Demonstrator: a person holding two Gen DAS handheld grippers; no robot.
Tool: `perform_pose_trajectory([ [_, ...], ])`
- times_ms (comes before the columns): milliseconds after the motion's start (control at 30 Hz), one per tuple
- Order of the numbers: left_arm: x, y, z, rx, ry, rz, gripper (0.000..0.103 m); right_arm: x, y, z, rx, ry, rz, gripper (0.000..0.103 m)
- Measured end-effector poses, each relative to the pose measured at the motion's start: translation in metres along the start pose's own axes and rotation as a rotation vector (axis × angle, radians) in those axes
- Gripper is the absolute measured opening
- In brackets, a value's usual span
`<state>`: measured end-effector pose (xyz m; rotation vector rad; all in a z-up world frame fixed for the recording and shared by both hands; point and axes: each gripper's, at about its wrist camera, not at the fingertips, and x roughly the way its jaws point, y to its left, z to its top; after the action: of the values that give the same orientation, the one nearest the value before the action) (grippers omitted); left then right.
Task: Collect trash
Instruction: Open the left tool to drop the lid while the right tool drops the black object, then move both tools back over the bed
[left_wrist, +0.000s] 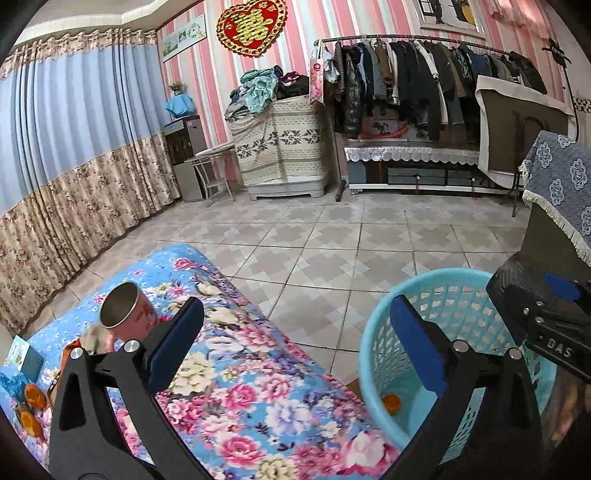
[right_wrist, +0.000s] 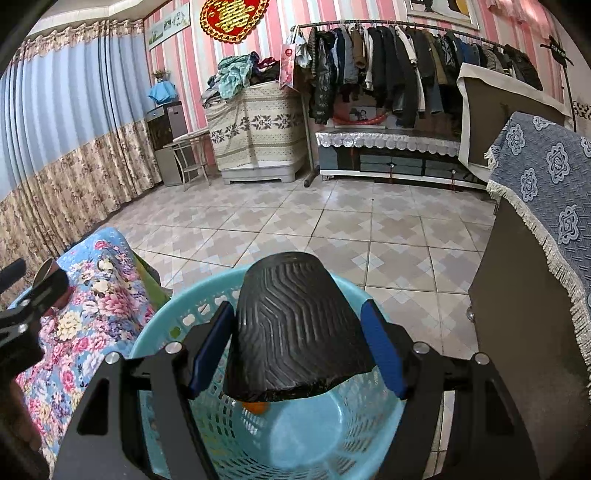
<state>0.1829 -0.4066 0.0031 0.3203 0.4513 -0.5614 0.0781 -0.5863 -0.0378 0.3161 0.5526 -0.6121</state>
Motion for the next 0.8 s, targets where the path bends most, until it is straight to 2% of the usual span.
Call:
perform_pose_trajectory([
  [67,-0.001,0.006,-0.001,-0.013,0.007,0.005,0.097,0.004,0.004,0.0,-0.015,0.0,-0.018,0.073],
  [100,-0.001,0.009,-0.002,-0.021,0.01,0.009,0.097,0.005,0.004,-0.001,-0.015,0.002,-0.02,0.08],
  [167,-0.002,0.016,-0.004,-0.032,0.014,0.022,0.097,0.007,0.004,-0.001,0.0,-0.006,-0.012,0.088],
  [267,-0.005,0.028,-0.007,-0.052,0.027,0.047,0.097,0.009,0.006,-0.001,-0.009,-0.001,-0.011,0.088],
  [400,-0.017,0.047,-0.011,-0.083,0.028,0.06,0.097,0.006,0.011,-0.004,-0.023,-0.006,-0.025,0.095],
  [800,-0.065,0.099,-0.022,-0.158,0.013,0.135,0.098,-0.025,0.039,-0.013,-0.048,-0.029,-0.011,0.096],
])
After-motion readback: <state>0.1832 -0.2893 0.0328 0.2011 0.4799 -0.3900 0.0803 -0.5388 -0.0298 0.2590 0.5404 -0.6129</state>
